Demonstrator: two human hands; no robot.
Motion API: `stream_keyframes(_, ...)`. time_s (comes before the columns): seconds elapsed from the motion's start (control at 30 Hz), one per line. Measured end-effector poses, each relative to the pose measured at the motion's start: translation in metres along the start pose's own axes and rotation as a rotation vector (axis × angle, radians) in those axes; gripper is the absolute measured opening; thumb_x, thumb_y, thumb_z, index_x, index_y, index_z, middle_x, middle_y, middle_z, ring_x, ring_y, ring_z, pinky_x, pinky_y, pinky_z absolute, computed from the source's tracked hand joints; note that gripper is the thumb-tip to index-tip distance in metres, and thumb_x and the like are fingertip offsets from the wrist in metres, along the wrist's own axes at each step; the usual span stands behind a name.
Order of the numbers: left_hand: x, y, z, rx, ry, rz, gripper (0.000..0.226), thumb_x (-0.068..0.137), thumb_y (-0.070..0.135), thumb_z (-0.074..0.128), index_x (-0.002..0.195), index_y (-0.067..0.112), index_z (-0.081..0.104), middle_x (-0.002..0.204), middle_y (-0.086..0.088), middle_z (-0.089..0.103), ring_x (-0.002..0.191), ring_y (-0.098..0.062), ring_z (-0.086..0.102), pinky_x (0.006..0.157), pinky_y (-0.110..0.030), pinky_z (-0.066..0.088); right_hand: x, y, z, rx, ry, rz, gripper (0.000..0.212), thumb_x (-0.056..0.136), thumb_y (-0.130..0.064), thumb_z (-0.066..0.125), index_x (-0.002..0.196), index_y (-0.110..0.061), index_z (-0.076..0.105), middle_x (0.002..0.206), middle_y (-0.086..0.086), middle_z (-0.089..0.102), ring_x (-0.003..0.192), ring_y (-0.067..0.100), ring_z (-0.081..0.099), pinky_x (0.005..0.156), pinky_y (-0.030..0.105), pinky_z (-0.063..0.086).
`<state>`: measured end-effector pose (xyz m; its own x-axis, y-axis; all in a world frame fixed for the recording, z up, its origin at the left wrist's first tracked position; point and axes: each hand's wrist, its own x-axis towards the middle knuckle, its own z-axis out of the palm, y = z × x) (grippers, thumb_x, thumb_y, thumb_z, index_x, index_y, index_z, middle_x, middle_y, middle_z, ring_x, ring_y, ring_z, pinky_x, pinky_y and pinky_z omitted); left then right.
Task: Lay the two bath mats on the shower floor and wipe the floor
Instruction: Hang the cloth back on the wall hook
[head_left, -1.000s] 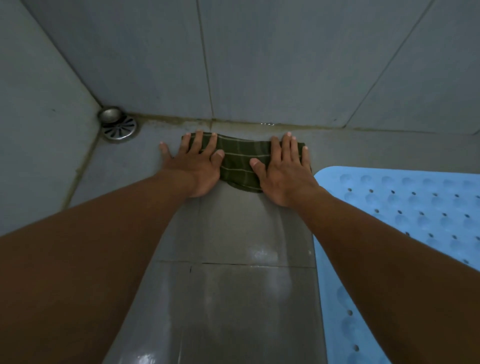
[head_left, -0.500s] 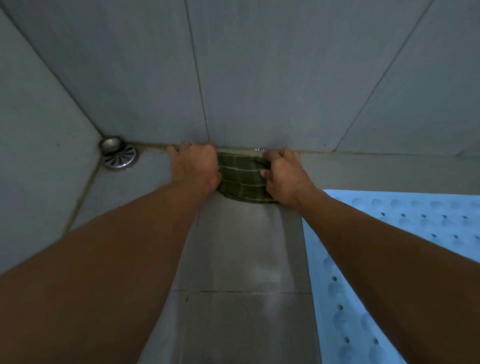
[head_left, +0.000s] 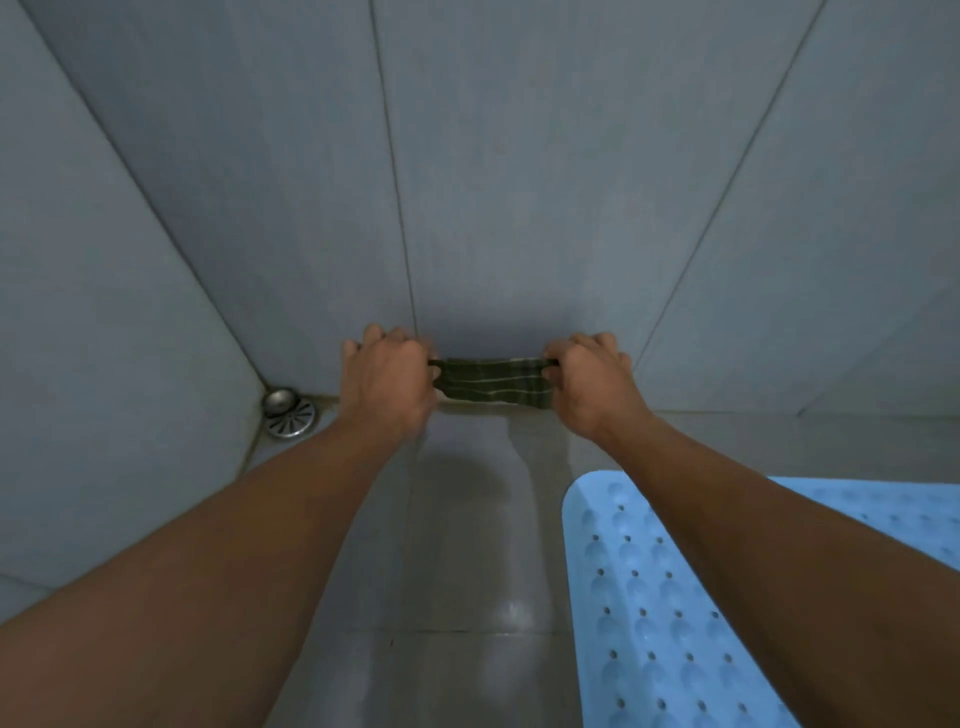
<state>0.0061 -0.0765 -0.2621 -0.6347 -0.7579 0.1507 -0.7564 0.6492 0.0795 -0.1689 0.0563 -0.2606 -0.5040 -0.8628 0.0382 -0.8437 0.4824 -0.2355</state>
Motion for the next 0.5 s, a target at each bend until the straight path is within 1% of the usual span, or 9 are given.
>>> stream_keyframes(0.1, 0.006, 0.001, -0.039, -0.076, -0.007, 0.004, 0.018, 0.095, 0.029, 0.055, 0.106, 0.028, 0.069, 0.109, -0.001, 0.063, 0.107, -0.026, 0.047, 0.081, -0.038, 0.029, 0.000, -0.006, -0.043, 0.008, 0.014, -0.007, 0.025, 0.100, -0.021, 0.046, 0.119, -0.019, 0.062, 0.118, 0.010, 0.058, 0.116, 0.034, 0.042, 0.093, 0.042, 0.036)
stream_keyframes(0.2, 0.010, 0.006, -0.095, -0.172, -0.007, 0.023, 0.018, 0.097, 0.028, 0.053, 0.108, 0.027, 0.068, 0.110, -0.004, 0.065, 0.106, -0.028, 0.049, 0.085, -0.039, 0.036, -0.004, -0.017, -0.098, 0.019, 0.034, 0.004, 0.026, 0.102, -0.023, 0.045, 0.122, -0.021, 0.061, 0.121, 0.009, 0.058, 0.117, 0.032, 0.041, 0.095, 0.042, 0.036)
stream_keyframes(0.27, 0.010, 0.008, -0.130, -0.208, -0.020, 0.032, 0.018, 0.098, 0.027, 0.053, 0.109, 0.026, 0.068, 0.111, -0.005, 0.066, 0.107, -0.029, 0.050, 0.087, -0.040, 0.038, -0.008, -0.025, -0.130, 0.048, 0.036, 0.030, 0.026, 0.103, -0.023, 0.045, 0.121, -0.022, 0.063, 0.120, 0.009, 0.058, 0.117, 0.031, 0.041, 0.096, 0.042, 0.035)
stream_keyframes(0.4, 0.012, 0.011, -0.199, -0.234, -0.033, 0.032, 0.020, 0.099, 0.027, 0.052, 0.111, 0.025, 0.068, 0.114, -0.006, 0.067, 0.111, -0.030, 0.050, 0.090, -0.039, 0.038, -0.011, -0.042, -0.196, 0.105, 0.036, 0.062, 0.023, 0.101, -0.023, 0.048, 0.115, -0.024, 0.065, 0.118, 0.008, 0.058, 0.117, 0.031, 0.042, 0.097, 0.043, 0.036)
stream_keyframes(0.5, 0.016, 0.014, -0.251, -0.262, -0.023, 0.007, 0.018, 0.098, 0.027, 0.053, 0.108, 0.024, 0.069, 0.114, -0.007, 0.067, 0.111, -0.031, 0.053, 0.091, -0.039, 0.043, -0.013, -0.058, -0.248, 0.143, 0.017, 0.081, 0.022, 0.100, -0.022, 0.049, 0.112, -0.026, 0.067, 0.118, 0.007, 0.061, 0.120, 0.032, 0.042, 0.099, 0.044, 0.036)
